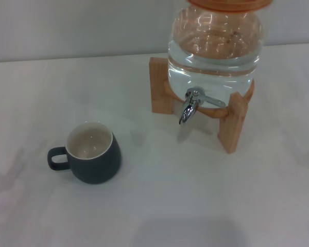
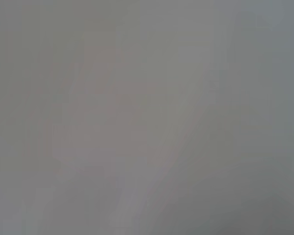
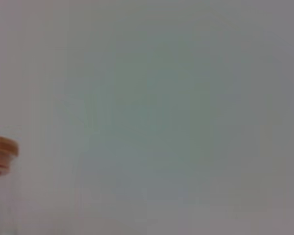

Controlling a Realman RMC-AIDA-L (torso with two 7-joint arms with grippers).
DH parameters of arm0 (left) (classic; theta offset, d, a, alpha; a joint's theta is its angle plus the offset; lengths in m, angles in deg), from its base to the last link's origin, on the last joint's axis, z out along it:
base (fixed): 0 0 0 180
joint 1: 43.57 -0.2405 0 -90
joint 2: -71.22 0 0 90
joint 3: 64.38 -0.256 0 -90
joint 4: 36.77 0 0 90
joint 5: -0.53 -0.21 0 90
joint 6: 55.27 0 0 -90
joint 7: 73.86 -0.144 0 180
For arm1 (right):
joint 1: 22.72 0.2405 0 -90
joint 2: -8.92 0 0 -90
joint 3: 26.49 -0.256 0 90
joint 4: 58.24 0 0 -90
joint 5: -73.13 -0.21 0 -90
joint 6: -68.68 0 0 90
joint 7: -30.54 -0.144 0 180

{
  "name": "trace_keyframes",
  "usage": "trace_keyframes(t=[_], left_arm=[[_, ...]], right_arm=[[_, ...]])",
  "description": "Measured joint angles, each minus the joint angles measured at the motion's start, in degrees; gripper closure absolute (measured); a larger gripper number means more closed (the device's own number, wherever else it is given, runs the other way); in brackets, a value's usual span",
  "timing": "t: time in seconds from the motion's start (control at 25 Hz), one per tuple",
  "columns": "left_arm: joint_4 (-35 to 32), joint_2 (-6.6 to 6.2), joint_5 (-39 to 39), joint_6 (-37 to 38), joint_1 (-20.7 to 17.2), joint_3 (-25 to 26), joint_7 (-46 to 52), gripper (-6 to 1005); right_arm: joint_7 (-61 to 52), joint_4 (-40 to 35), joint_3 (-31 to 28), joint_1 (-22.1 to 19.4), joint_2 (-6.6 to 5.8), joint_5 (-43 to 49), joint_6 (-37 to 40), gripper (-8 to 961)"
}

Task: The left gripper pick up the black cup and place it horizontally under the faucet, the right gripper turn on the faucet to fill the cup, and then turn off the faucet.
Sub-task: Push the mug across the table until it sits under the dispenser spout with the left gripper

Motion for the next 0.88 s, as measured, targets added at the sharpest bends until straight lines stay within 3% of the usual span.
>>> trace_keyframes(t=[0.2, 0.36, 0.88], left_arm=[[-4.99, -0.08, -9.33, -0.51, -5.26, -0.03, 6.44, 135], [-5.16, -0.02, -13.92, 1.15, -7.01, -0.02, 5.42, 136], [-0.44, 0.29, -17.64, 10.26, -1.26, 0.07, 0.2, 142]], right_arm=[[-1.77, -2.88, -0.58, -0.76, -0.14, -1.85, 0.71, 128], [-2.44, -4.32, -1.01, -0.36, -0.27, -2.11, 1.22, 128], [-2.51, -4.62, -0.81, 0.89, -0.01, -1.71, 1.39, 127]])
